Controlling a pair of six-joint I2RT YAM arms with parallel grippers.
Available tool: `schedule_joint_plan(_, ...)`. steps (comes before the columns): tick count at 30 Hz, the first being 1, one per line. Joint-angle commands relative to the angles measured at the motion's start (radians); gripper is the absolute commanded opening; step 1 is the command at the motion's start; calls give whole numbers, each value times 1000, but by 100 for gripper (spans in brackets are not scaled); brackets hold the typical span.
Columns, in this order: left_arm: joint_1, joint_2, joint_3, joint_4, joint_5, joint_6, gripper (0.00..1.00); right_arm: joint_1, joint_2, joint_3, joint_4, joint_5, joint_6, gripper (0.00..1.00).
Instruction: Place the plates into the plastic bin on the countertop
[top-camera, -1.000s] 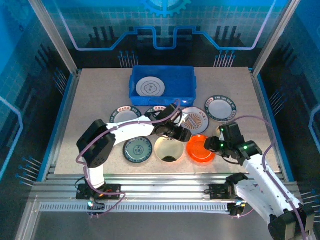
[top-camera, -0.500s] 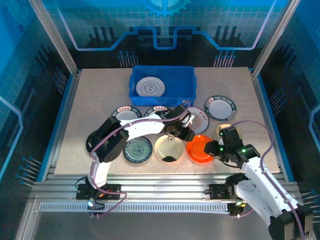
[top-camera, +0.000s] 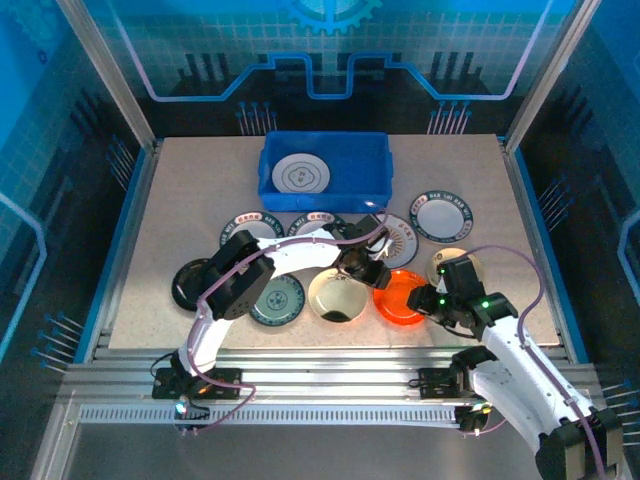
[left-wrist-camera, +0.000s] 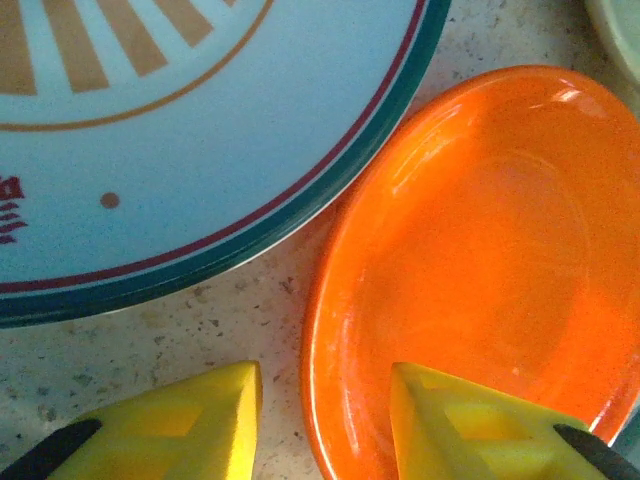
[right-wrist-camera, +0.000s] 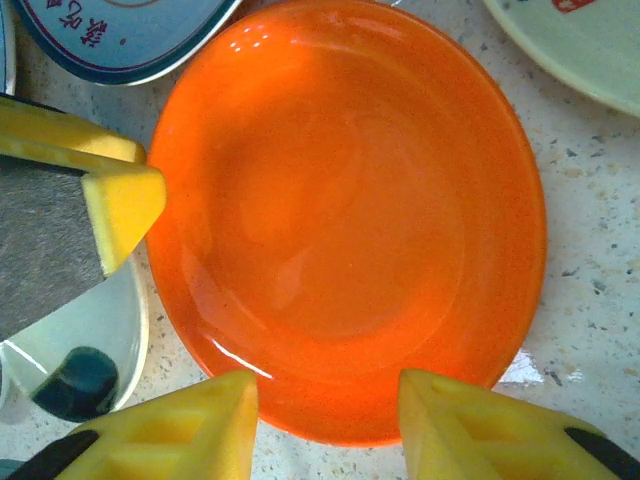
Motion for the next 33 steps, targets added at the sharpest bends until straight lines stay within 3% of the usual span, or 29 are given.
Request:
schedule_joint_plan(1,-8,41,44,-45,39,11,38,-21,-3,-24,18,-29,12,42)
schedule_joint_plan(13,-9,79,72,-58,74,7,32,-49,-14,-44,34,-50,8,42)
schedule_joint_plan(18,-9,77,68,-50,84,1,16,-52,-9,-39,22,-50,3,42)
schedule_joint_plan(20,-9,71,67,-48,89,0,1,-53,-20,-31,12,-50,3,42)
schedule_joint_plan(33,16,-119,76,-106,163,19,0,-54,-107,213,-92,-20,-10,41)
